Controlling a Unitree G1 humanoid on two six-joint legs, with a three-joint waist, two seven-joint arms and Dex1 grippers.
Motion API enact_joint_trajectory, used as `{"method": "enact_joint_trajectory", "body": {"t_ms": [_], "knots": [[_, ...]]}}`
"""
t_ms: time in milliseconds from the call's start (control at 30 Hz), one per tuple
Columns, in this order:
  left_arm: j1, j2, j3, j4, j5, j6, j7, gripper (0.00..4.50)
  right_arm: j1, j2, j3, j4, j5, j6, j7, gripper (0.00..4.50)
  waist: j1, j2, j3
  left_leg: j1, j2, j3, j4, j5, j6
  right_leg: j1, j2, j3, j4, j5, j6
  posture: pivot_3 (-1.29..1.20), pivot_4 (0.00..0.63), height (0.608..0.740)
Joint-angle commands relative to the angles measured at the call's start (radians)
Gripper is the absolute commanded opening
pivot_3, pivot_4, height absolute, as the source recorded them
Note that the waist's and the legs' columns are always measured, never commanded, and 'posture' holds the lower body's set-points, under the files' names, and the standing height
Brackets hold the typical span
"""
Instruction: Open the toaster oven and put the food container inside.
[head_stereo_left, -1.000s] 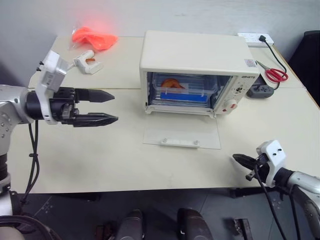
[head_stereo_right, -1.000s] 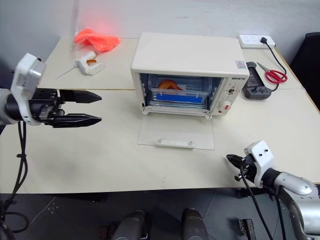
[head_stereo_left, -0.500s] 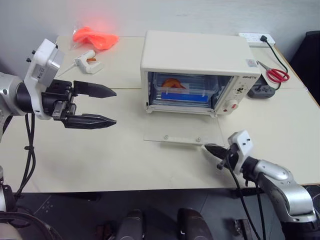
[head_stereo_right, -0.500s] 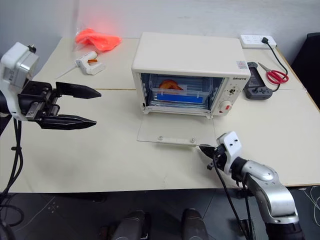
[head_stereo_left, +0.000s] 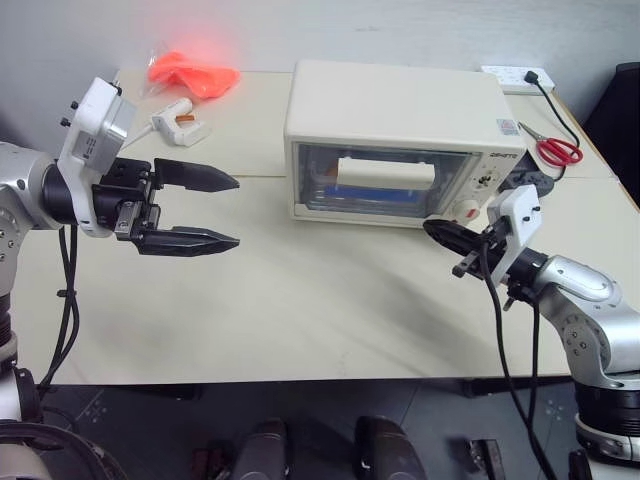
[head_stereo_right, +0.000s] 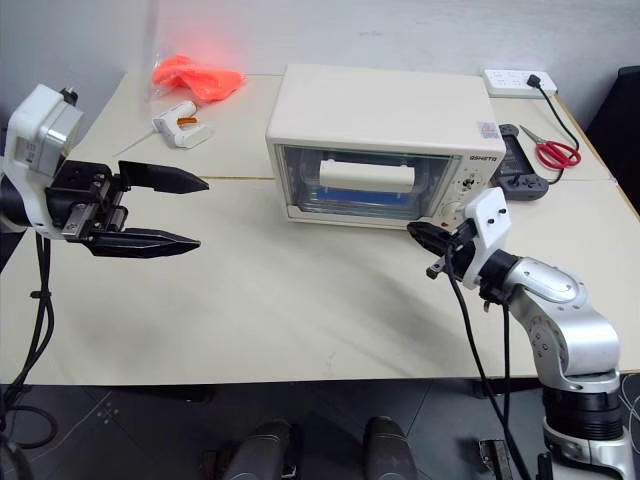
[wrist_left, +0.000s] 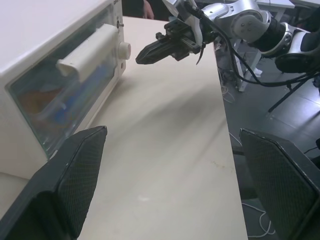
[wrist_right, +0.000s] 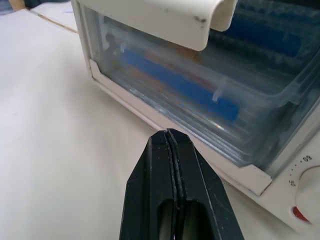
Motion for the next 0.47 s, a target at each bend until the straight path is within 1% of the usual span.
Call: {"method": "enact_joint_trajectory", "body": {"t_ms": [33, 133, 233, 367, 467], "knots": [[0.002, -0.002, 0.015, 0.008, 0.007, -0.019, 0.018, 4.48, 0.024, -0.093, -0.106, -0.047, 0.096, 0.048, 0.089, 0.00, 0.000, 0.000, 0.000, 0.000, 0.000, 0.000, 0.000, 0.000, 0.000, 0.000, 0.000, 0.000, 0.000, 0.000, 0.000, 0.00, 0.150, 0.740], [0.011, 0.005, 0.030, 0.019, 0.006, -0.021, 0.022, 4.48, 0.045, -0.250, -0.242, -0.038, 0.225, 0.135, 0.242, 0.00, 0.001, 0.003, 0.002, 0.000, 0.000, 0.001, 0.000, 0.000, 0.000, 0.000, 0.000, 0.000, 0.000, 0.000, 0.000, 0.00, 0.150, 0.740], [0.022, 0.017, 0.040, 0.028, 0.014, -0.034, 0.020, 4.48, 0.060, -0.397, -0.340, 0.045, 0.269, 0.174, 0.370, 0.00, 0.001, 0.005, 0.003, 0.000, 0.001, 0.002, 0.000, 0.000, 0.001, 0.001, 0.001, 0.000, -0.001, 0.000, 0.000, 0.00, 0.150, 0.740], [0.018, 0.017, 0.051, 0.046, 0.014, -0.042, 0.026, 4.48, 0.095, -0.505, -0.398, 0.155, 0.262, 0.181, 0.481, 0.00, -0.002, 0.004, 0.003, 0.001, 0.001, 0.003, 0.000, 0.000, 0.001, 0.001, 0.002, 0.000, -0.001, 0.000, 0.000, 0.00, 0.150, 0.740], [0.017, 0.018, 0.051, 0.051, 0.016, -0.048, 0.027, 4.48, 0.142, -0.538, -0.409, 0.198, 0.234, 0.148, 0.547, 0.00, -0.002, 0.004, 0.003, 0.001, 0.001, 0.004, 0.000, 0.000, 0.001, 0.001, 0.001, 0.001, -0.001, 0.000, 0.000, 0.00, 0.150, 0.740]]}}
